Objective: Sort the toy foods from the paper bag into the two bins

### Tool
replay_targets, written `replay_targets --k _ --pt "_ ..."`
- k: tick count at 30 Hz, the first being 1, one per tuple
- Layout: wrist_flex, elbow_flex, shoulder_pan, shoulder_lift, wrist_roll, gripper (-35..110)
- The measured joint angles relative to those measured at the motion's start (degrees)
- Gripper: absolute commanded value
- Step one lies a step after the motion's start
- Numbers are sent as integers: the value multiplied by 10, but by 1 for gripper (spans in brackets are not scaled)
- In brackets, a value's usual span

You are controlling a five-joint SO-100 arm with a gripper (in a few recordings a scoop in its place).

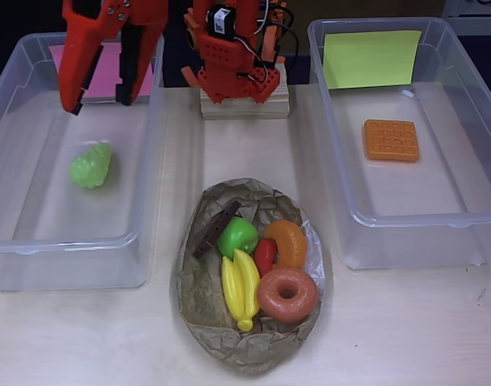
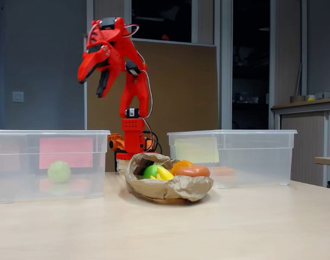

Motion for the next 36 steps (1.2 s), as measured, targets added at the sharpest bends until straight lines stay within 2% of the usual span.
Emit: replay_targets --k 5,8,15,20,28,36 --pt "-2 11 -89 4 98 31" --pt "-19 58 -155 4 196 31" --pt "-143 176 -279 -16 445 30" --pt "-231 238 -316 -43 552 27" --pt "-401 338 -304 -104 601 27" --pt "-459 340 -274 -156 601 26"
